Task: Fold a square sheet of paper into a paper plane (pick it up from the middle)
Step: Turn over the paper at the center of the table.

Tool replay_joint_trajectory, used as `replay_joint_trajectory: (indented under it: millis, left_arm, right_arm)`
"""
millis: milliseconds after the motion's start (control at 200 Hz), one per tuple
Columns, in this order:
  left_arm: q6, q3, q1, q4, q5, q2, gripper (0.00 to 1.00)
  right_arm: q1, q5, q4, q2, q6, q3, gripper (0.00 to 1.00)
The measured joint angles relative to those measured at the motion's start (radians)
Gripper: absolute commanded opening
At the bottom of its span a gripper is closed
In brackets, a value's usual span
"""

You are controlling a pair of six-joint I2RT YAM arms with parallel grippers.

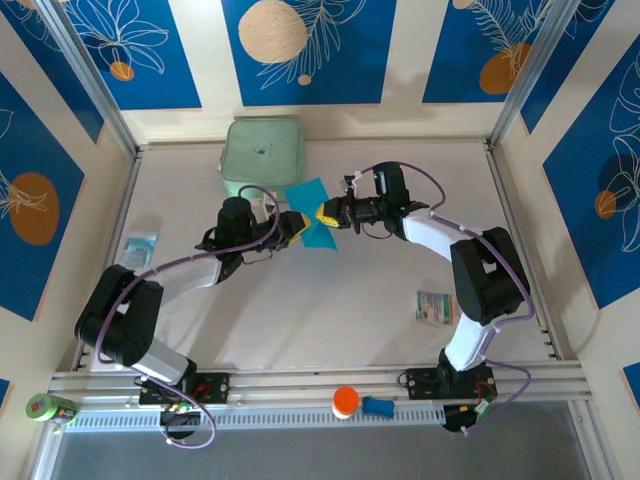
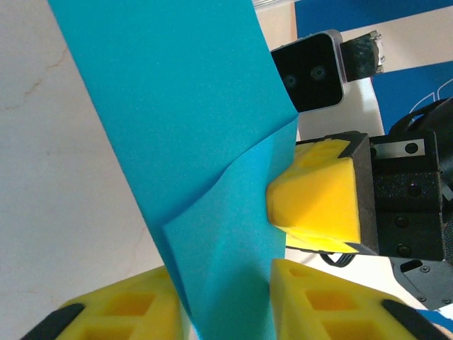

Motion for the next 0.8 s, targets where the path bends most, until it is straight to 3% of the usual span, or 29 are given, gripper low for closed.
replay_joint_trajectory:
  millis: [315,555,690,800]
  left_arm:
    - [0.003,0.0,0.0,-0.017,-0.019,0.0,0.12]
    - [0.026,0.005,0.0,-0.082,-0.04,-0.003,0.08]
    - [0.097,0.034,0.0,-0.223,-0.069,-0.028,0.08]
    - [0.218,0.121,-0.002,-0.457,-0.153,-0.047,0.08]
  right_arm:
    - [-0.01,0.001,-0.003,0.001,0.007,-0.013,0.16]
    - [-0.029,0.04,-0.058,0.001,-0.016,-0.034,0.38]
    - [-0.062,0.11,-0.125,-0.015,-0.058,-0.063,0.51]
    - [-0.085,0.208,-0.217,-0.066,-0.109,-0.083,0.58]
